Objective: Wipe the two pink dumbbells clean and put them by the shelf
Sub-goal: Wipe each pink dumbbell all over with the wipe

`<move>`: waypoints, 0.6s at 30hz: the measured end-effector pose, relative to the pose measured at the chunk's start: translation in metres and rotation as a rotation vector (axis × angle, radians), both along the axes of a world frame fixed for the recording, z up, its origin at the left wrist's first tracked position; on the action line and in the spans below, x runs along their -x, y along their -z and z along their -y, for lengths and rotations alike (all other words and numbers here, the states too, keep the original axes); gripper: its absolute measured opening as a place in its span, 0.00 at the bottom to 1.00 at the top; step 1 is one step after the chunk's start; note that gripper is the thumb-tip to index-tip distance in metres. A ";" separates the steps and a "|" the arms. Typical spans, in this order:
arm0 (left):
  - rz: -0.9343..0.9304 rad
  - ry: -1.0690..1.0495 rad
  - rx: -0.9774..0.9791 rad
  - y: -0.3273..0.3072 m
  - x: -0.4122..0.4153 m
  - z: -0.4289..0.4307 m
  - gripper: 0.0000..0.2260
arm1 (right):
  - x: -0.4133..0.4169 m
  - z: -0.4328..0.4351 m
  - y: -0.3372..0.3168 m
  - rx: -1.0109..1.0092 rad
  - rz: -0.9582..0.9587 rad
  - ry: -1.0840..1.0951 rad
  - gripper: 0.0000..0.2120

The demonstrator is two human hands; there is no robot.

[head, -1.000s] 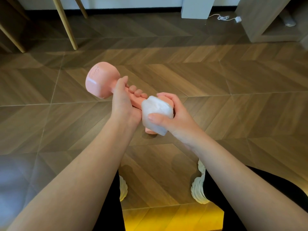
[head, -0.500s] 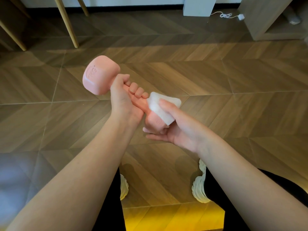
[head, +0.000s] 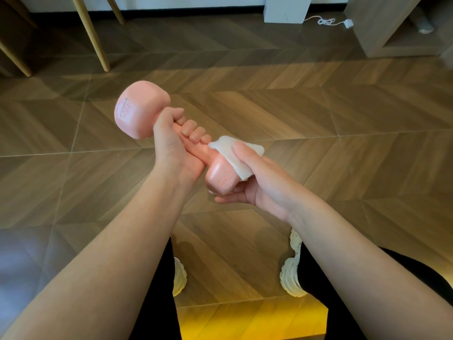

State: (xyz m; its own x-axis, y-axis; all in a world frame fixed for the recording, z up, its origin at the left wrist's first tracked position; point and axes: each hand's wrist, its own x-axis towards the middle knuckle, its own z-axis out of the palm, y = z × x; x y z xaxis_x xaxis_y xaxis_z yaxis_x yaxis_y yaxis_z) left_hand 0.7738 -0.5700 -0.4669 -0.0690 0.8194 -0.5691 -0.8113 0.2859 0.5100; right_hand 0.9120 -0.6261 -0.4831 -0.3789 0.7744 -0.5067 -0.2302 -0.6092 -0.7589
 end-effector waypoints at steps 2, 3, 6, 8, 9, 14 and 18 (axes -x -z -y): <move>-0.012 0.005 -0.012 0.000 0.001 0.000 0.15 | -0.002 0.000 0.002 -0.004 -0.033 -0.013 0.29; -0.019 0.012 -0.019 -0.001 0.001 -0.001 0.15 | -0.001 0.000 0.002 -0.009 -0.023 -0.008 0.30; -0.028 0.037 -0.042 -0.001 -0.001 0.000 0.15 | 0.004 0.002 -0.001 -0.065 0.067 0.019 0.19; -0.012 0.036 -0.042 -0.002 -0.002 -0.001 0.15 | 0.007 0.002 -0.005 -0.066 0.102 0.049 0.16; -0.004 0.033 -0.041 -0.002 -0.002 -0.001 0.15 | 0.007 0.002 -0.006 -0.047 0.098 0.069 0.18; 0.025 0.002 -0.026 -0.003 0.002 -0.003 0.16 | -0.005 0.000 -0.004 -0.058 -0.083 -0.026 0.21; 0.009 0.017 -0.024 -0.001 0.001 -0.001 0.16 | -0.001 0.003 -0.001 -0.082 0.045 -0.008 0.27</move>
